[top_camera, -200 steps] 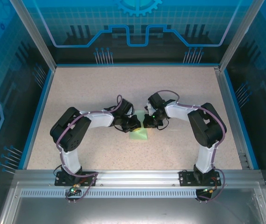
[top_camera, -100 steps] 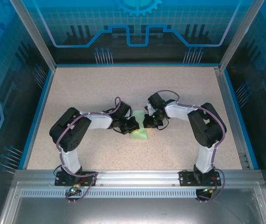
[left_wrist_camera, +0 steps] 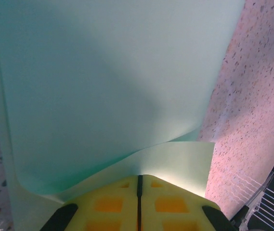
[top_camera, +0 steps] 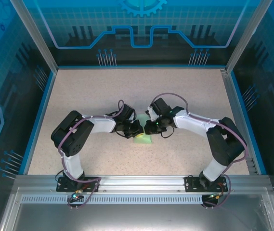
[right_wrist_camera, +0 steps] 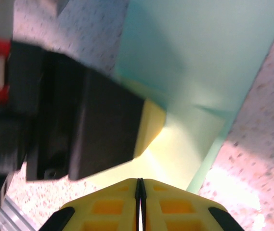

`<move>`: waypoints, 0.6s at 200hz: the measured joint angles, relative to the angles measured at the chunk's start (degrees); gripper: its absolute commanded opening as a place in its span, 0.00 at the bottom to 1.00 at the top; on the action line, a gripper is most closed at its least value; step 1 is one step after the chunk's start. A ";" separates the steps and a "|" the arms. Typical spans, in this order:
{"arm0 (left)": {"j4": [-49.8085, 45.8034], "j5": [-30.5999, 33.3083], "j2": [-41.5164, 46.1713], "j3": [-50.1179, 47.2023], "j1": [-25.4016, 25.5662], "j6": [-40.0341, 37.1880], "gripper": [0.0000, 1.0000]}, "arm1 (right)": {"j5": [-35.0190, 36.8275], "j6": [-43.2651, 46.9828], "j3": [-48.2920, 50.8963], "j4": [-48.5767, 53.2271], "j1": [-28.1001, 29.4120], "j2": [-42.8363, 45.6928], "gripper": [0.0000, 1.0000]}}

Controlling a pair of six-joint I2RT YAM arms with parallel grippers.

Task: Fold a paper plane with a square sheet of paper (pick it up from the middle)
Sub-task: Fold the triangle a second time at the center of the table.

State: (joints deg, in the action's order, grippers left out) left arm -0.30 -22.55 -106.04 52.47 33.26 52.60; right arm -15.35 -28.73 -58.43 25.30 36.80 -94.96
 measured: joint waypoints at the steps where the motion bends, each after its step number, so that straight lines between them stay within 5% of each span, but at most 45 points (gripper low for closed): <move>1: 0.00 0.00 0.00 0.00 0.00 0.00 0.07 | 0.00 0.02 0.09 0.00 0.07 0.04 0.11; 120: -0.87 0.02 -0.04 0.44 0.00 0.00 0.08 | 4.52 -2.62 1.33 0.37 5.22 -4.87 0.10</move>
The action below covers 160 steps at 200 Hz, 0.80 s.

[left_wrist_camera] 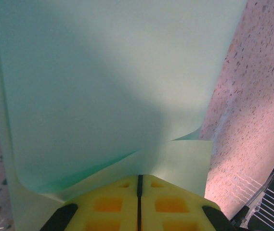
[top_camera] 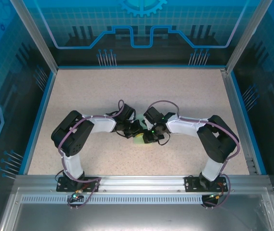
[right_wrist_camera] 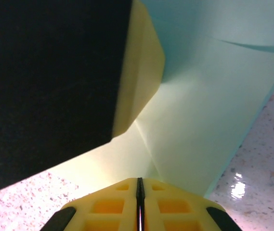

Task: Fold a paper plane with a square sheet of paper (pick it up from the middle)
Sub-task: Fold the triangle a second time at the center of the table.

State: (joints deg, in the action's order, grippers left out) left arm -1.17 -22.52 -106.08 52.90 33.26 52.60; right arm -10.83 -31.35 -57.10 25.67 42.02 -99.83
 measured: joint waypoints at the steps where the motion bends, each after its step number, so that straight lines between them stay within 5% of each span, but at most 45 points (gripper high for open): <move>1: 0.00 0.00 0.00 0.00 0.00 0.00 0.08 | -0.02 -0.02 0.00 0.00 0.00 0.00 0.10; 160: -0.81 -0.02 -0.26 0.52 0.00 0.00 0.07 | -0.26 -0.98 1.55 -0.83 -1.33 -0.33 0.10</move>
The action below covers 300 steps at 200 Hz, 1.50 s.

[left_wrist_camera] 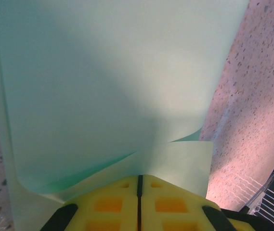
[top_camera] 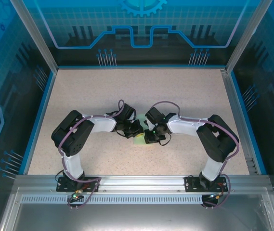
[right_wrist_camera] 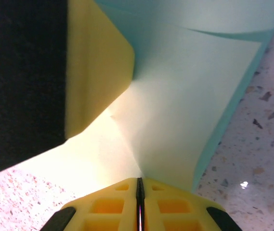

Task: Fold a paper plane with a square sheet of paper (pick it up from the middle)
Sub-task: Fold the triangle a second time at the center of the table.

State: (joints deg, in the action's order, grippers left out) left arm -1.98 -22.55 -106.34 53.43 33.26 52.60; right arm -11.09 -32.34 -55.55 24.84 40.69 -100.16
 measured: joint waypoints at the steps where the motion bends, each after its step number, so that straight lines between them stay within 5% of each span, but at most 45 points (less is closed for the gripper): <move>1: -0.04 0.00 0.00 0.02 0.00 0.00 0.07 | 0.00 0.00 0.02 0.00 0.00 0.00 0.10; 300: -0.94 0.00 -0.33 0.52 -0.04 0.02 0.06 | -8.66 0.42 9.05 -11.45 -4.39 2.64 0.12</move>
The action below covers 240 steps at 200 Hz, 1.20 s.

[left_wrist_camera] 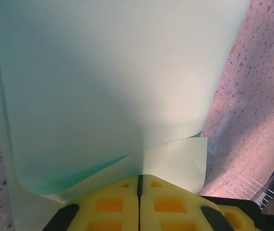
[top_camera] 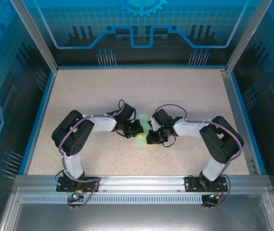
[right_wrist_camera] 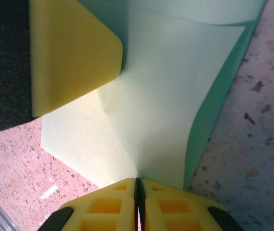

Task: Fold a paper plane with a square sheet of paper (pick it up from the middle)
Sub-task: Fold the triangle a second time at the center of the table.

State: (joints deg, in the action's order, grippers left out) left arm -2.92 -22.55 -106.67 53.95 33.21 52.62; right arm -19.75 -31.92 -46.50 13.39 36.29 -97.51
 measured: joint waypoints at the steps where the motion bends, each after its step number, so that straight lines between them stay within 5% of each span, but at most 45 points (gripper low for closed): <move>1: 0.00 0.00 0.00 0.00 0.00 0.00 0.06 | -0.04 0.00 0.07 -0.09 -0.02 0.02 0.12; 91: -0.02 0.00 0.00 0.02 0.00 0.00 0.06 | -2.86 -0.26 3.48 -5.09 -1.33 1.33 0.13; 240: -1.29 -0.07 -0.24 0.87 0.00 -0.02 0.06 | -2.82 -1.09 -2.21 0.94 -1.46 -1.92 0.13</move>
State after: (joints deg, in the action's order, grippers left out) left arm -4.21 -22.61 -106.91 54.83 33.21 52.60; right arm -22.57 -33.01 -48.71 14.33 34.83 -99.44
